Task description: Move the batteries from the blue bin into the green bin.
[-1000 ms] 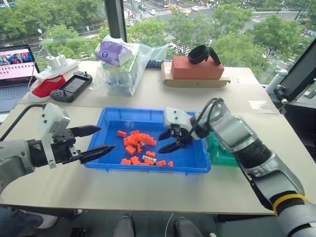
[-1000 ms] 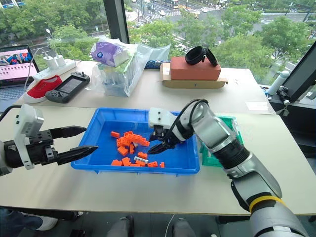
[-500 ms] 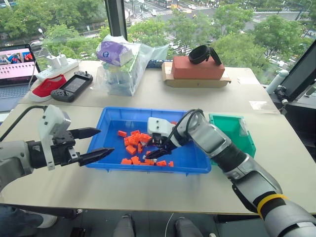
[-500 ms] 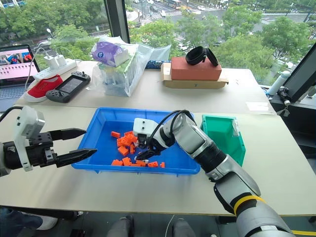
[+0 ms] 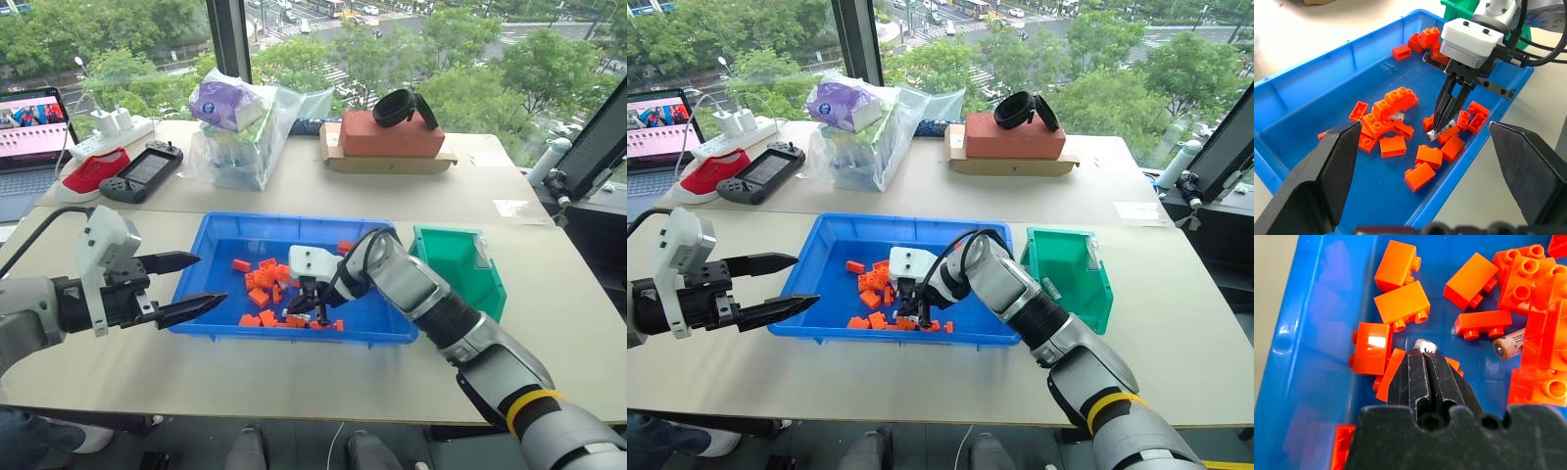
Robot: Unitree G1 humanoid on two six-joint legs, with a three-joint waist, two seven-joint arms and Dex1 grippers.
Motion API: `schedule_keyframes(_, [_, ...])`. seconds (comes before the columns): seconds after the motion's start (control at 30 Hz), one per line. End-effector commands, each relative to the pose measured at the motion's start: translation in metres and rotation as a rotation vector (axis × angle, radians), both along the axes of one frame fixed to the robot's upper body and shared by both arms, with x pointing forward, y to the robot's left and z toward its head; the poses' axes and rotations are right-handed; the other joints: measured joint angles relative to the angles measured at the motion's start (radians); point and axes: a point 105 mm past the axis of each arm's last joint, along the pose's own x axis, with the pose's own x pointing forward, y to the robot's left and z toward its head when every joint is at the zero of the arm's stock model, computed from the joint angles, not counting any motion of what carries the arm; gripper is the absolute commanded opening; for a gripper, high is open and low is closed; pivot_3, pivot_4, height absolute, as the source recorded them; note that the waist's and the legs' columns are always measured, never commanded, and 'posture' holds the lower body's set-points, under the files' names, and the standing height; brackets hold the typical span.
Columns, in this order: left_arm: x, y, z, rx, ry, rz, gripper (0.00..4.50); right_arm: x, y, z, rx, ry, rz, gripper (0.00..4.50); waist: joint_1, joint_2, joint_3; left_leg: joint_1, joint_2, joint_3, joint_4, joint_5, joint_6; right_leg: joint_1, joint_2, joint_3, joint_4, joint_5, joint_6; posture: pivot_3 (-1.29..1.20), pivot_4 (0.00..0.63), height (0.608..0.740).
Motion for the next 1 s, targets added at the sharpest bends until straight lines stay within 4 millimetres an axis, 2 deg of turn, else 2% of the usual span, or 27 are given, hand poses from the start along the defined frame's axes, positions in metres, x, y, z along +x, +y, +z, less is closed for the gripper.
schedule_keyframes(0.03, [-0.001, -0.003, 0.008, 0.007, -0.041, -0.017, 4.5, -0.001, 0.001, 0.005, 0.0, -0.034, 0.026, 0.05, 0.0, 0.0, 0.0, 0.0, 0.0, 0.0, 0.0, 0.0, 0.0, 0.0, 0.0, 0.0, 0.0, 0.0, 0.0, 0.0, 0.15, 0.74])
schedule_keyframes(0.33, [0.001, -0.004, 0.007, 0.013, -0.044, -0.015, 4.5, -0.006, -0.004, -0.006, -0.054, -0.014, 0.047, 0.05, 0.0, 0.0, 0.0, 0.0, 0.0, 0.0, 0.0, 0.0, 0.0, 0.0, 0.0, 0.0, 0.0, 0.0, 0.0, 0.0, 0.15, 0.74])
schedule_keyframes(0.6, [0.001, -0.004, 0.005, 0.019, -0.045, -0.014, 4.5, 0.004, -0.01, -0.017, -0.109, -0.019, -0.012, 0.05, -0.001, 0.0, -0.001, 0.0, 0.0, 0.0, 0.0, 0.0, 0.0, 0.0, 0.0, 0.0, 0.0, 0.0, 0.0, 0.0, 0.15, 0.74])
schedule_keyframes(0.63, [0.001, -0.004, 0.006, 0.019, -0.045, -0.013, 4.5, 0.006, -0.011, -0.017, -0.112, -0.025, -0.018, 0.6, -0.001, 0.0, -0.001, 0.0, 0.0, 0.0, 0.0, 0.0, 0.0, 0.0, 0.0, 0.0, 0.0, 0.0, 0.0, 0.0, 0.15, 0.74])
schedule_keyframes(0.7, [0.0, -0.003, 0.006, 0.018, -0.045, -0.011, 4.5, 0.008, -0.01, -0.017, -0.111, -0.038, -0.029, 1.04, 0.0, -0.001, -0.001, 0.001, 0.0, 0.0, 0.0, 0.0, 0.0, 0.001, 0.0, 0.0, 0.0, 0.0, 0.0, 0.0, 0.15, 0.74])
schedule_keyframes(1.0, [-0.002, 0.001, 0.005, 0.022, -0.035, 0.0, 4.5, 0.01, -0.015, -0.019, -0.136, -0.042, -0.034, 4.19, 0.0, -0.001, -0.001, 0.001, 0.0, 0.0, 0.0, 0.0, 0.0, 0.001, 0.0, 0.0, 0.0, 0.0, 0.0, 0.0, 0.15, 0.74])
